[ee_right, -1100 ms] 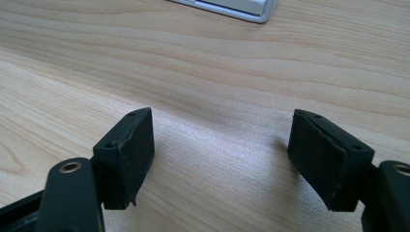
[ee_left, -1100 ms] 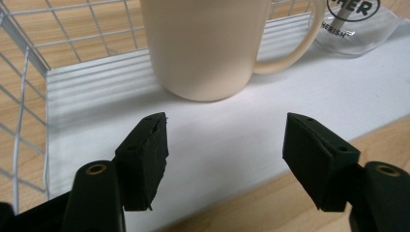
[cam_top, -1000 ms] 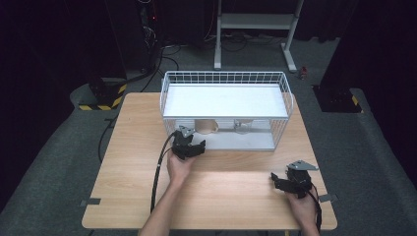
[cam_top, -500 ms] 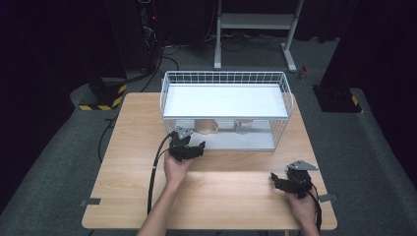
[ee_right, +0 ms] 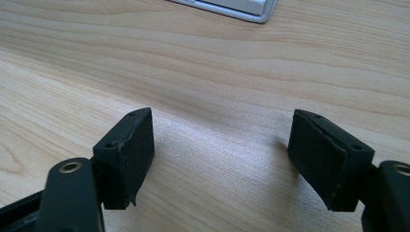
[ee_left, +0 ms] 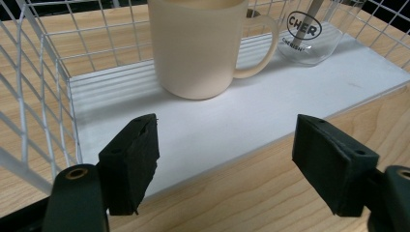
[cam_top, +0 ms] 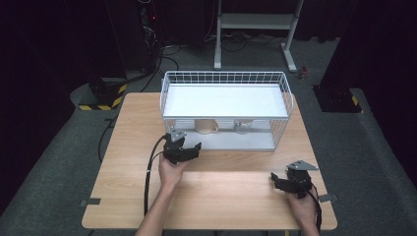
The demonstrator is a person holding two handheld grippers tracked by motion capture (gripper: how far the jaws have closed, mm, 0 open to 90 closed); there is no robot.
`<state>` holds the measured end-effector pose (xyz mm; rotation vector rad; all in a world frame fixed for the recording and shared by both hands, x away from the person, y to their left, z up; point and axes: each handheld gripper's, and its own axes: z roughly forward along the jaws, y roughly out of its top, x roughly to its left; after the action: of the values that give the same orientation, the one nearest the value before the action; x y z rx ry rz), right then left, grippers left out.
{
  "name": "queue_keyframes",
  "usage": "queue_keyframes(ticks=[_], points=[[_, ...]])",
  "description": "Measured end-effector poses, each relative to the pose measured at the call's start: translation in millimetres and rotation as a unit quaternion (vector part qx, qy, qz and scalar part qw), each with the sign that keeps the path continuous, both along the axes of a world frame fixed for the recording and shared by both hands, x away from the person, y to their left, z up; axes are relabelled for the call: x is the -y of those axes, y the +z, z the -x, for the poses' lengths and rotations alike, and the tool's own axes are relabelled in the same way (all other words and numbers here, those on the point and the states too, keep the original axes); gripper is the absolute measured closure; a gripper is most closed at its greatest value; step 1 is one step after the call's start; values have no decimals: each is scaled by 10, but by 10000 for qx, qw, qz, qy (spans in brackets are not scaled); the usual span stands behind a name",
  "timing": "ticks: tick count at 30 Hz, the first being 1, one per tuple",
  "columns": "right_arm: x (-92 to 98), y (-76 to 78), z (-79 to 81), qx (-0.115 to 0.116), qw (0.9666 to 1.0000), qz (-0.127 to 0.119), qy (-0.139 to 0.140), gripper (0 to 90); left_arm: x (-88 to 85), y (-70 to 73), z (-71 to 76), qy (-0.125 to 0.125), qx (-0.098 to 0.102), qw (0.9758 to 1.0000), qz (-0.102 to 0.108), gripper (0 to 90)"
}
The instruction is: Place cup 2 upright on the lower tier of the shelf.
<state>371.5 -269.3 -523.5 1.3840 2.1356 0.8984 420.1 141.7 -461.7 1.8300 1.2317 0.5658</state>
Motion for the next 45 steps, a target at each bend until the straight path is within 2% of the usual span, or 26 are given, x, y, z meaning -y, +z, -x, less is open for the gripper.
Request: queue_keyframes(ticks=[2,14,25,35,45], points=[[0,0,0,0,10000,1,0,248,-15,6,17,-7,5,10000,60,242],[0,0,0,1,10000,1,-1,248,-105,19,103,33,19,9999,119,219],[0,0,0,0,10000,0,-2,248,-172,36,181,61,20,9999,126,199],[0,0,0,1,10000,1,0,248,-235,76,266,63,17,10000,50,169],[0,0,0,0,10000,2,0,248,-337,92,355,69,11,9999,146,154]])
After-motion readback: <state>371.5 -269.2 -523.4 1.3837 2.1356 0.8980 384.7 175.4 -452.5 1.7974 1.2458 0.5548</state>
